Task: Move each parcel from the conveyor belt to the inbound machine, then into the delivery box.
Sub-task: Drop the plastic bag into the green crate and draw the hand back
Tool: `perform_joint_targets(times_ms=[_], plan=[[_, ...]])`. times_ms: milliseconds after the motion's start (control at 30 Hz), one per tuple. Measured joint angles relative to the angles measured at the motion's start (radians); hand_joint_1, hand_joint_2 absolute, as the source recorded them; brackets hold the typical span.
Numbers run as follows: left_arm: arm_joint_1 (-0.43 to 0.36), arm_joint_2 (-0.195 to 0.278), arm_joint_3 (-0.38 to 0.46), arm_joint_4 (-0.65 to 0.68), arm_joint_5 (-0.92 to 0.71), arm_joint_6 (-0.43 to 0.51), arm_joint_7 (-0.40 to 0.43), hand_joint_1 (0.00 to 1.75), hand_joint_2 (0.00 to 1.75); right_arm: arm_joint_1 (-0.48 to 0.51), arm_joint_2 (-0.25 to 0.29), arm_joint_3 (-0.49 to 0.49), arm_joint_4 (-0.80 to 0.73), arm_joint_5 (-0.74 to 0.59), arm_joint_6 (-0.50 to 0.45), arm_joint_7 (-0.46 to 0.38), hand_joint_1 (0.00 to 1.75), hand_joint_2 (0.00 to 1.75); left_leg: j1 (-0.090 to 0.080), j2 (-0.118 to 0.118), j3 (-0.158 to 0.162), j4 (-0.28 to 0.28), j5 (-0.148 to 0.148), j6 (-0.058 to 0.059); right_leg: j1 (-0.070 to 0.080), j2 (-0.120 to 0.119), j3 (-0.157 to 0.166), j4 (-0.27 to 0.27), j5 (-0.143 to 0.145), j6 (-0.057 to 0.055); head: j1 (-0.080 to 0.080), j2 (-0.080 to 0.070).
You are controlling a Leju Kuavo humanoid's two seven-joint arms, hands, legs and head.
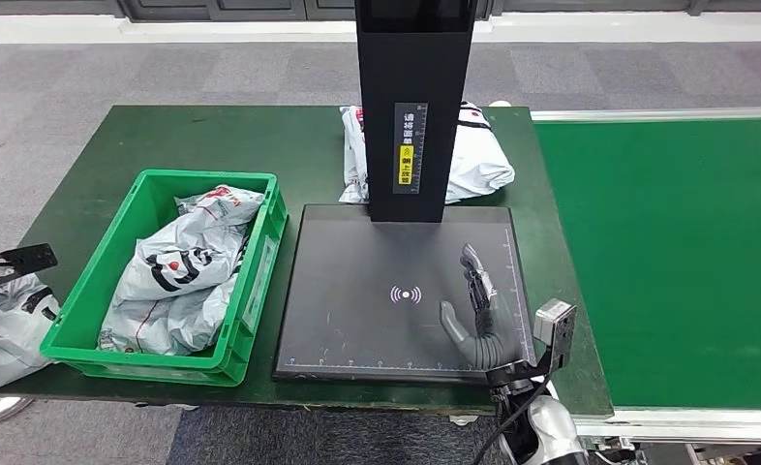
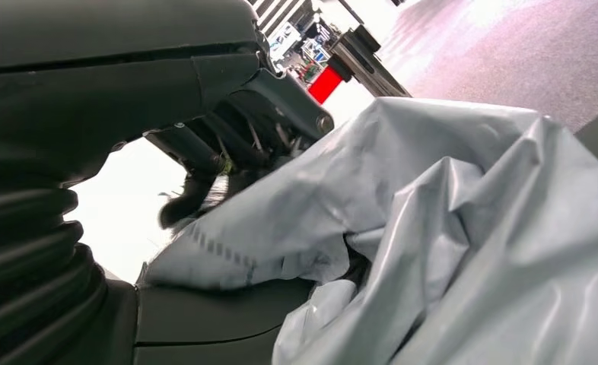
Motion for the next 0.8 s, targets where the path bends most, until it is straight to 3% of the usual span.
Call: perform_joint_targets(times_ms=[433, 800], plan=[[0.001, -0.007, 0.0, 0.0, 0.002, 0.017, 0.003, 1.75, 1.75, 0.008, 0.0, -0.003, -0.006, 0.0, 0.0, 0.0, 0.0, 1.75, 0.0, 0.0, 0.0, 0.0, 0.0, 0.0, 0.0, 0.0, 0.0, 0.0, 0.0, 0.0, 0.0, 0.0], [0.009, -0.032, 0.0, -0.001, 0.023, 0.124, 0.027, 1.75, 1.75, 0.022, -0.001, -0.003, -0.025, -0.008, -0.008, 0.0, 0.0, 1.75, 0.0, 0.0, 0.0, 0.0, 0.0, 0.0, 0.0, 0.0, 0.0, 0.0, 0.0, 0.0, 0.0, 0.0]])
